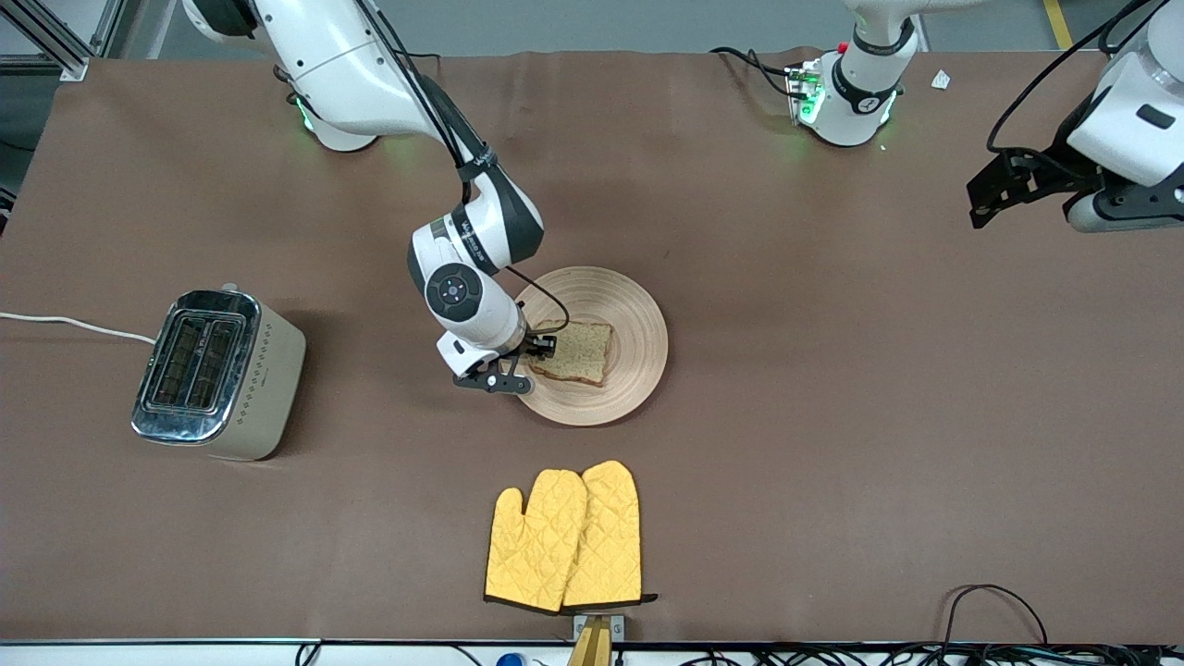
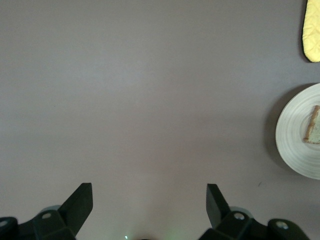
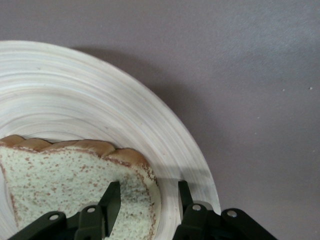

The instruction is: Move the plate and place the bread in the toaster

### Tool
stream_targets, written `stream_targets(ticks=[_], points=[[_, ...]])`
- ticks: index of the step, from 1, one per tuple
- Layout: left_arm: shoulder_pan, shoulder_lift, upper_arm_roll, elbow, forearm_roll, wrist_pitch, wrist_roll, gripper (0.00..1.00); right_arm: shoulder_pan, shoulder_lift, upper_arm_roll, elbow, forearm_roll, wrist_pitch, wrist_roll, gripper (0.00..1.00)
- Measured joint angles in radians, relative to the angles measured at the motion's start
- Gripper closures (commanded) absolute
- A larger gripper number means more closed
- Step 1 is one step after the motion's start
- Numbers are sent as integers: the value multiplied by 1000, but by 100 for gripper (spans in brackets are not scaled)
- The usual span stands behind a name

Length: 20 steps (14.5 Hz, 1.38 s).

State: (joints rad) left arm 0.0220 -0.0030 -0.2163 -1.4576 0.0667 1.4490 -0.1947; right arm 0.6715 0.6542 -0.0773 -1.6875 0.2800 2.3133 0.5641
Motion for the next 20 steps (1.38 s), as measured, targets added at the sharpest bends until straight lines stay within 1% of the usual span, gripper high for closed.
stream_targets(ticks=[2, 3, 5, 6, 8, 14, 17, 20], points=[[-48, -14, 52, -17, 0, -1, 5, 0, 8, 0, 0, -1, 0, 0, 6, 66], [-59, -16, 64, -21, 0, -1, 6, 0, 10, 0, 0, -1, 0, 0, 8, 74], [-64, -17, 68, -22, 0, -1, 6, 0, 12, 0, 0, -1, 0, 1, 10, 90], [-64, -17, 68, -22, 0, -1, 6, 0, 12, 0, 0, -1, 0, 1, 12, 95], [-63, -17, 70, -24, 0, -1, 6, 0, 12, 0, -1, -1, 1, 0, 18, 100], [-63, -16, 74, -31, -3, 0, 6, 0, 11, -1, -8, 5, 8, -16, 21, 100], [-63, -9, 73, -36, -17, 3, 6, 0, 11, -17, -25, 38, -1, -101, 21, 100], [-64, -2, 73, -37, -21, 5, 6, 0, 12, -66, -53, 74, -38, -205, 20, 100]])
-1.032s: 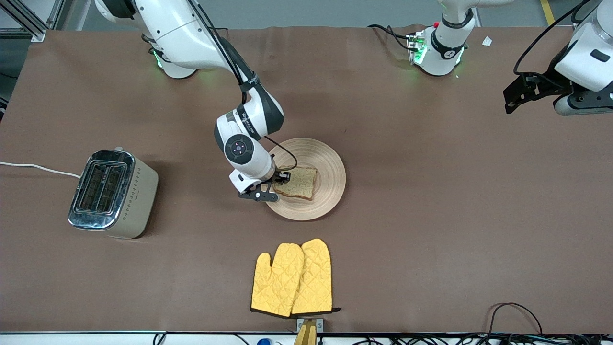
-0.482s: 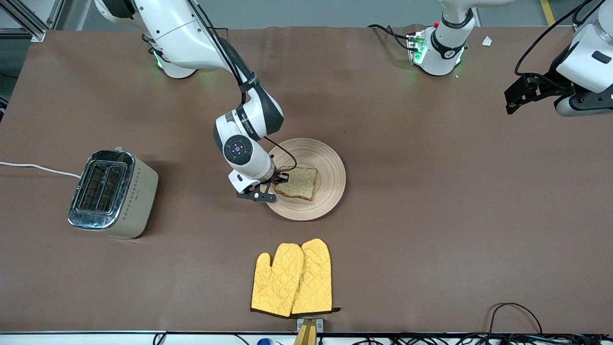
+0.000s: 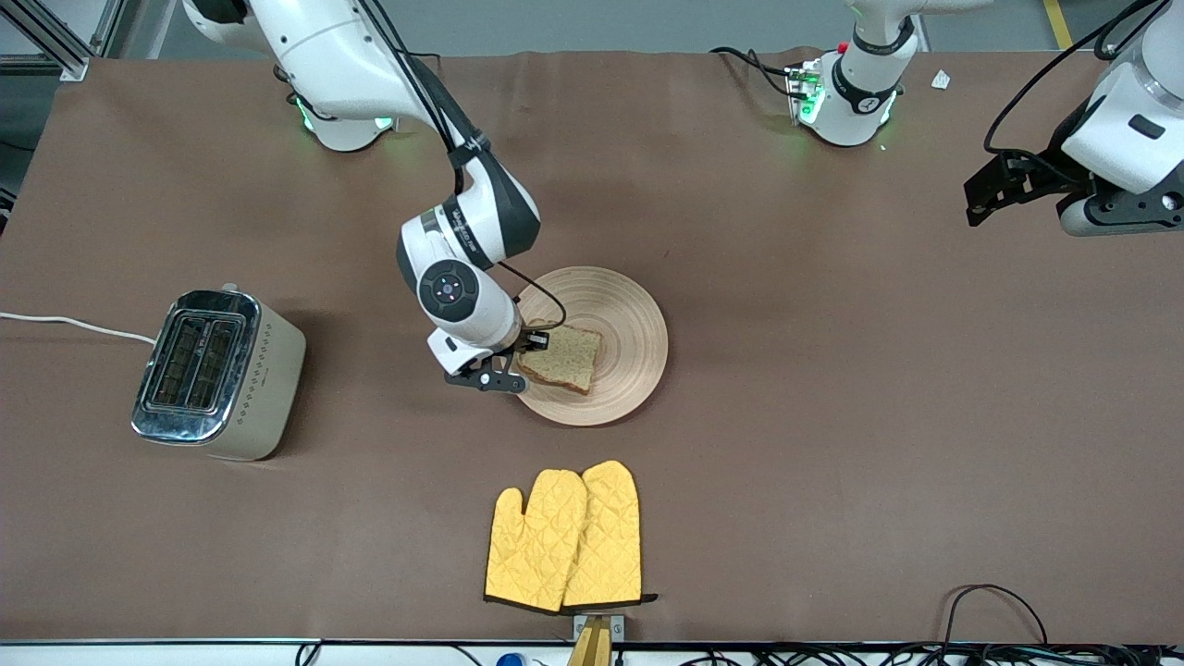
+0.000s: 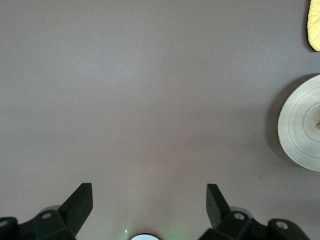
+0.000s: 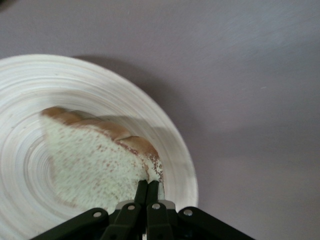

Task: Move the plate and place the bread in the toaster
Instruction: 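Lift the bread with the right gripper and carry it to the toaster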

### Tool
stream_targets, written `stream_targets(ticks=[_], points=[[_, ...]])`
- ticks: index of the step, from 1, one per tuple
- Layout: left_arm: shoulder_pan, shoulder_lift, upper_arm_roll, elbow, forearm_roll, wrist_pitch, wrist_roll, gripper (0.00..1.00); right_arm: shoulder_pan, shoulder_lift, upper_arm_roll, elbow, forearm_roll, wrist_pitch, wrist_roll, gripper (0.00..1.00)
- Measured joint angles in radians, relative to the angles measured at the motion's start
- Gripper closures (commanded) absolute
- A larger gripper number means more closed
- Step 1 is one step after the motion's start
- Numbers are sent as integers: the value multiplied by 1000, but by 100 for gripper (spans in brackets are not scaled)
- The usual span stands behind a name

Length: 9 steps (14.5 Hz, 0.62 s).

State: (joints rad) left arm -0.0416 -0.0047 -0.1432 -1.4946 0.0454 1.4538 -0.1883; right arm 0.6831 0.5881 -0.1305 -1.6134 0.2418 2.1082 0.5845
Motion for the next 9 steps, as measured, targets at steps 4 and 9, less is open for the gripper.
stream_targets(ticks=[4, 9], points=[[-1, 2, -3, 0, -1, 1, 0, 0, -1, -46, -34, 85, -104, -193, 0, 100], [-11, 2, -8, 0, -1, 2, 0, 0, -14, -56, -65, 257, -308, -479, -47, 100]])
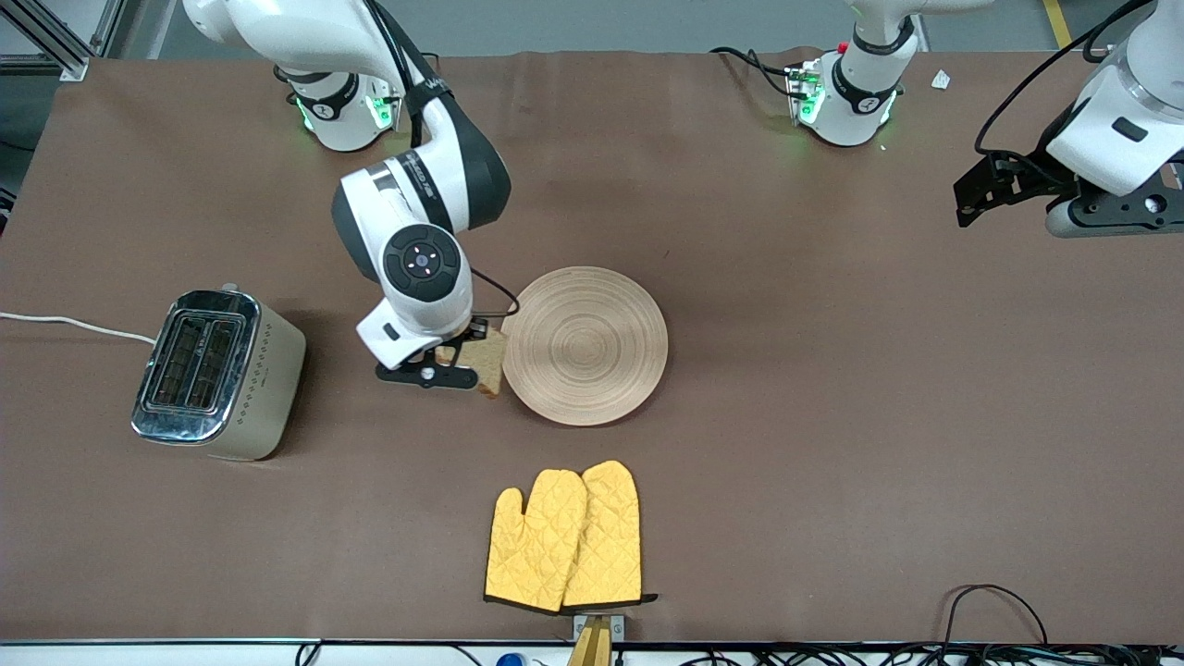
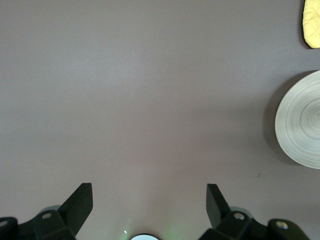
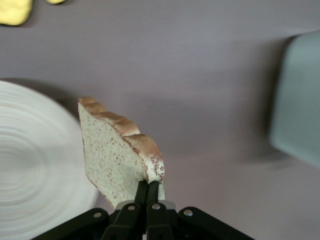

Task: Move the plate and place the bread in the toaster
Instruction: 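Lift the bread with the right gripper and carry it to the toaster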

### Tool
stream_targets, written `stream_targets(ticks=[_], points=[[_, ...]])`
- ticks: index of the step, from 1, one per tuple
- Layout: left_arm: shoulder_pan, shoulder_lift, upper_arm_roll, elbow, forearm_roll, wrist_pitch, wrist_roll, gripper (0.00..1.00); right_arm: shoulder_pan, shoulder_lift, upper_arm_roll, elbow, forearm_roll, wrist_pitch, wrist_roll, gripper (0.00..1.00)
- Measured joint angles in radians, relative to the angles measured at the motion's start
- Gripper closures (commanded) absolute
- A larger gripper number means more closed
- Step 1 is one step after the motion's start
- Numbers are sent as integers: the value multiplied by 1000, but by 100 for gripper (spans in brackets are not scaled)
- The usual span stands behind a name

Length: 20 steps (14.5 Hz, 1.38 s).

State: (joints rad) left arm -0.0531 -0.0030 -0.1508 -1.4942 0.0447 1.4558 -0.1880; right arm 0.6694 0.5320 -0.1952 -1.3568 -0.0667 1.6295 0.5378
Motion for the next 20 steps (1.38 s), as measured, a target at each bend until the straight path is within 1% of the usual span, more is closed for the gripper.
stream_targets(ticks=[2, 5, 7, 9, 16, 18, 20], points=[[-1, 0, -1, 0, 0, 1, 0, 0, -22, 0, -16, 46, -62, -102, -112, 100], [-1, 0, -3, 0, -27, 3, 0, 0, -86, 0, -64, 124, -118, -227, -331, 100], [-1, 1, -4, 0, -37, 4, 0, 0, -121, -1, -98, 162, -184, -274, -459, 100], [-1, 3, -4, -1, -38, 5, 0, 0, -132, 0, -108, 171, -270, -300, -545, 100], [-3, 12, -4, -1, -38, 10, 0, 0, -136, 6, -130, 170, -491, -351, -568, 100], [-3, 14, -4, -1, -38, 14, 0, 0, -146, 11, -134, 169, -523, -351, -567, 100], [-3, 16, -4, -1, -38, 20, 0, 0, -169, 21, -136, 166, -530, -350, -552, 100]])
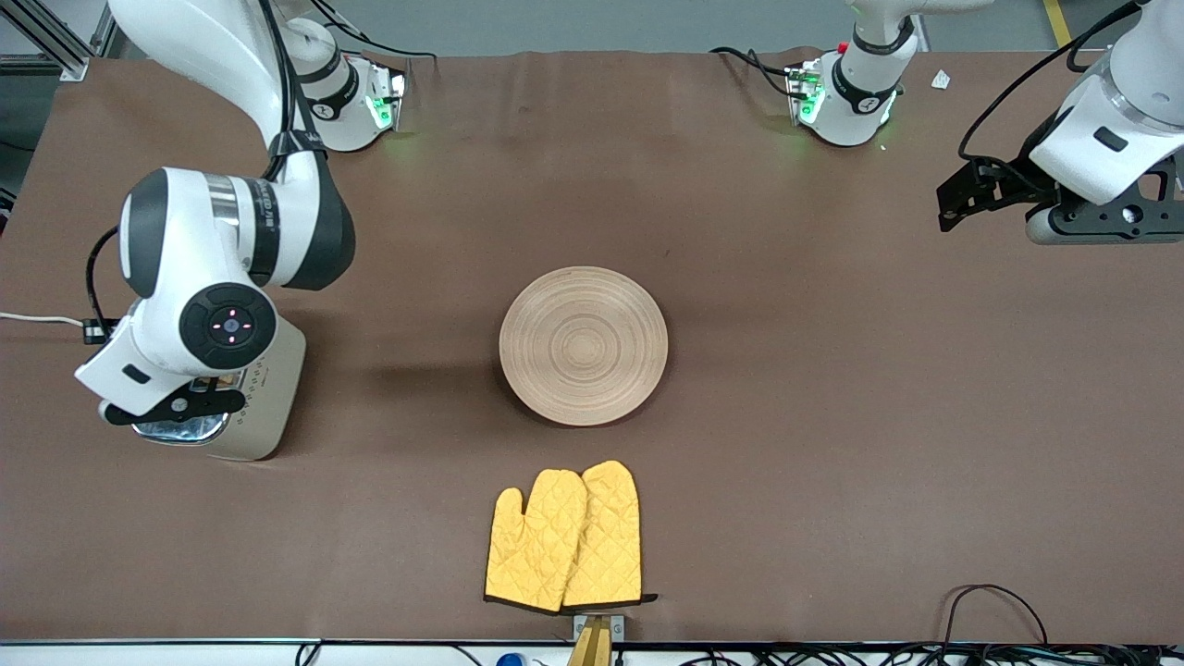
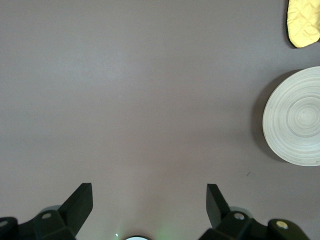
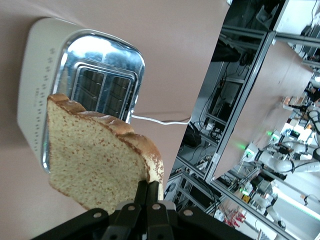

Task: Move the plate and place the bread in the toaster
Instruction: 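Lift the bread with the right gripper and carry it to the toaster, then lower the bread into the toaster slot with the right gripper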

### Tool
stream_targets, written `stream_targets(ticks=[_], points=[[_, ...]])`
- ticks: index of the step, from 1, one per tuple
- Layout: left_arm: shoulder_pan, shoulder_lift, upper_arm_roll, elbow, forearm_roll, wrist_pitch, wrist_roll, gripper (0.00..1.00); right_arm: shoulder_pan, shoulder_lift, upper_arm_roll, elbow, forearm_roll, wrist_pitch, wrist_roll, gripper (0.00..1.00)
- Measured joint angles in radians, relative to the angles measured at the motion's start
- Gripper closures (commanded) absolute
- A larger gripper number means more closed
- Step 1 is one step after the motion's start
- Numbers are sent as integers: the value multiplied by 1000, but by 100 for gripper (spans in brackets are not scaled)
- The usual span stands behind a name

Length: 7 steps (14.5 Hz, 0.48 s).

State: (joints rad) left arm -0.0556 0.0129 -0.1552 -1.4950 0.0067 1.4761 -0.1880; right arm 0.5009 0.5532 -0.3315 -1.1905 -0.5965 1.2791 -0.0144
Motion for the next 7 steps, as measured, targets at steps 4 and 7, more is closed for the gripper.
stream_targets(ticks=[4, 7], points=[[0, 2, 0, 0, 0, 4, 0, 0, -31, 25, -1, -31, 0, 28, 81, 100], [0, 2, 0, 0, 0, 4, 0, 0, -35, 45, -1, -39, 0, 43, 123, 100]])
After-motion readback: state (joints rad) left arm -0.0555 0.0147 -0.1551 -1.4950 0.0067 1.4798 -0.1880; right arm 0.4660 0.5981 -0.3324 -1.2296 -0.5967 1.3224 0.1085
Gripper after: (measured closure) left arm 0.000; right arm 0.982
